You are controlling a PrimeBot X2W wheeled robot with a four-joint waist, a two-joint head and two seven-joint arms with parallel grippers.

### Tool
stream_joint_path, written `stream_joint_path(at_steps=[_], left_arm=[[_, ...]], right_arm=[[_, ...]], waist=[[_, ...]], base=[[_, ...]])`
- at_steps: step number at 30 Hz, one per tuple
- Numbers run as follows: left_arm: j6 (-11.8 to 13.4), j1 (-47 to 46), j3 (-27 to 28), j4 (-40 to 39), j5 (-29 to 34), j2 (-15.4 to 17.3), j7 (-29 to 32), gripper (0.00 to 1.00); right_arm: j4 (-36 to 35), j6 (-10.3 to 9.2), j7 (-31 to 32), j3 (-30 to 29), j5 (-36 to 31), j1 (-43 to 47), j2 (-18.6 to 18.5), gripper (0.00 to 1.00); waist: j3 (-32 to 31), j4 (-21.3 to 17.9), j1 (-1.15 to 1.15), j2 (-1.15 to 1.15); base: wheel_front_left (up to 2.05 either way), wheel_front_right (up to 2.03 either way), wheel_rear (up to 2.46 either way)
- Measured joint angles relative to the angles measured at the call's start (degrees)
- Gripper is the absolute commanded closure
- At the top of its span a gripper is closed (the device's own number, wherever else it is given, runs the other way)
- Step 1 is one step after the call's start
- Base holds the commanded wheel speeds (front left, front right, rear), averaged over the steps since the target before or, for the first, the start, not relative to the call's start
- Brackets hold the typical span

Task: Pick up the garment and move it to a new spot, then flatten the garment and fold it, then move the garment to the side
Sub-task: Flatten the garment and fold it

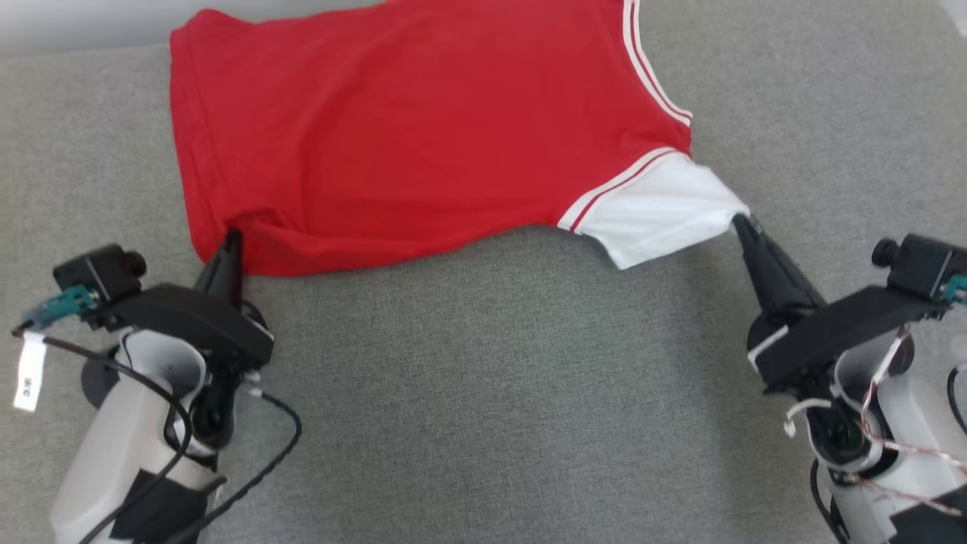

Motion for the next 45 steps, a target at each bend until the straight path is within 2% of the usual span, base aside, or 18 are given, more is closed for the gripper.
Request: stream_joint_path(at_steps=[5, 11, 22, 33, 41, 45], left_arm=[[-2.79, 3.75, -1.81, 2.43, -0.37, 0.42, 2.22, 1.0], [-5.09, 9.05, -1.86, 2.1, -1.94, 1.55, 2.4, 1.0], [-6.8, 15.92, -2.12, 0.74, -3.83, 3.56, 4.98, 1.0], [-7.83, 22.07, -2.03, -4.74, -8.28, 5.56, 8.18, 1.0], [-7.86, 27.13, -1.69, -9.16, -9.76, 6.35, 7.82, 1.0], [-6.76, 29.04, -1.71, -9.99, -8.91, 7.08, 7.64, 1.0]], right_arm=[[-1.89, 2.35, 0.99, 0.81, 0.64, 6.18, -1.7, 1.0], [-4.92, 2.69, 0.93, -0.02, 0.64, 12.51, -3.79, 1.0], [-10.89, 3.04, 3.0, -0.76, 3.16, 23.01, -5.79, 1.0], [-17.1, 4.39, 7.57, 0.51, 8.15, 32.45, -9.07, 1.0], [-19.6, 4.48, 9.35, 1.02, 11.45, 37.1, -9.4, 1.0], [-19.56, 4.63, 10.05, 1.52, 12.48, 37.91, -9.5, 1.0]], waist=[[-2.34, 0.31, 0.0, 0.0], [-6.44, 1.43, -0.01, -0.01], [-11.82, 2.83, -0.02, -0.01], [-12.33, 2.95, -0.01, -0.01], [-12.51, 3.05, -0.01, -0.01], [-12.36, 3.06, -0.01, -0.01]], base=[[0.0, 0.0, 0.0], [0.0, 0.0, 0.0], [0.0, 0.0, 0.0], [0.0, 0.0, 0.0], [0.0, 0.0, 0.0], [0.0, 0.0, 0.0]])
